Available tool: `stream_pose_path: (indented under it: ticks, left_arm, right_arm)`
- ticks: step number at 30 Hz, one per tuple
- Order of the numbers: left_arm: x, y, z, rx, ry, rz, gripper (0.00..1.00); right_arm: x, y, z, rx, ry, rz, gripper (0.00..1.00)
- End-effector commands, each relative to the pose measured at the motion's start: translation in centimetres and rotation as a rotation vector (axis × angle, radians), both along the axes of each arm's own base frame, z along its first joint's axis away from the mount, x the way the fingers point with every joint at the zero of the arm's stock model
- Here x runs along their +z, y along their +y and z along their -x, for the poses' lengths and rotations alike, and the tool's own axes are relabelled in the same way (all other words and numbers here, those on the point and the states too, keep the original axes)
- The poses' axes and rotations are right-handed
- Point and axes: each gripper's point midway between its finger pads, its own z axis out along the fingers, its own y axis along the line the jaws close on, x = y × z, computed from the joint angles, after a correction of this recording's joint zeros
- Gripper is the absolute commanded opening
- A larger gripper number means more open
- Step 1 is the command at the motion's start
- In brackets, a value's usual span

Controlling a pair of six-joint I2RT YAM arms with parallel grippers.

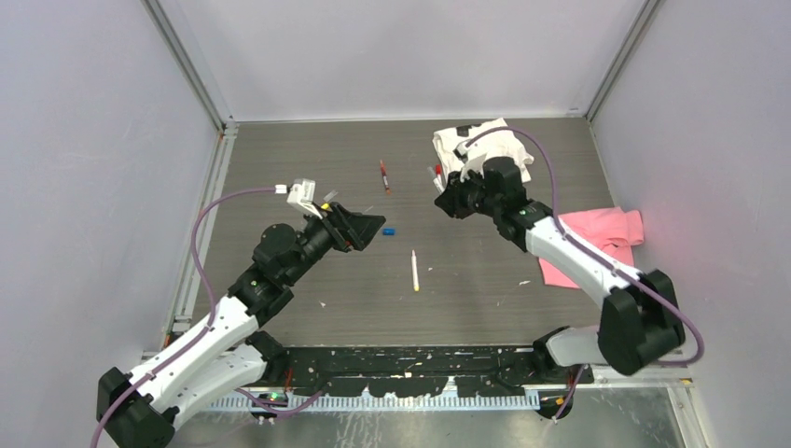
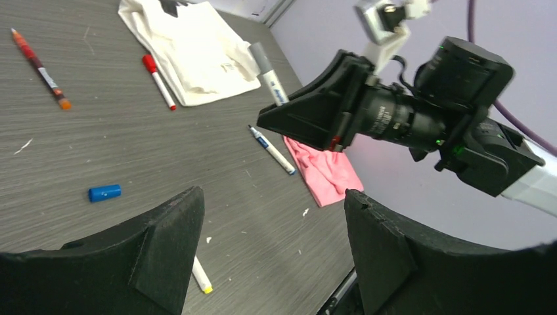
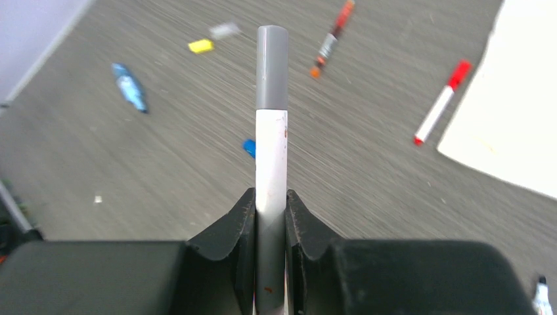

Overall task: Insert the pens into the pen caps
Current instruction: Place the pen at the center of the board.

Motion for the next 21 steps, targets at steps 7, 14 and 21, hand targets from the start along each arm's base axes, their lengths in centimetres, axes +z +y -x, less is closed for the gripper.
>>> stream_pose_path:
  ticks: [7, 14, 21]
  left_arm:
    - [-0.7, 1.3, -1.2, 0.078, -0.024, -0.072, 0.79]
    - [-1.1, 1.8, -1.7, 0.109, -0.021, -0.091, 0.79]
    - [-1.4, 1.4, -2.6, 0.113, -0.012, -0.107, 0.8]
  right_arm:
    - [-6.8, -2.4, -8.4, -0.121, 0.121, 0.2, 0.1]
    - [-9.9, -4.1, -14.5, -0.209, 0.164, 0.26, 0.12]
    - [-11.7, -4.5, -19.1, -0.276, 0.19, 0.257, 0.14]
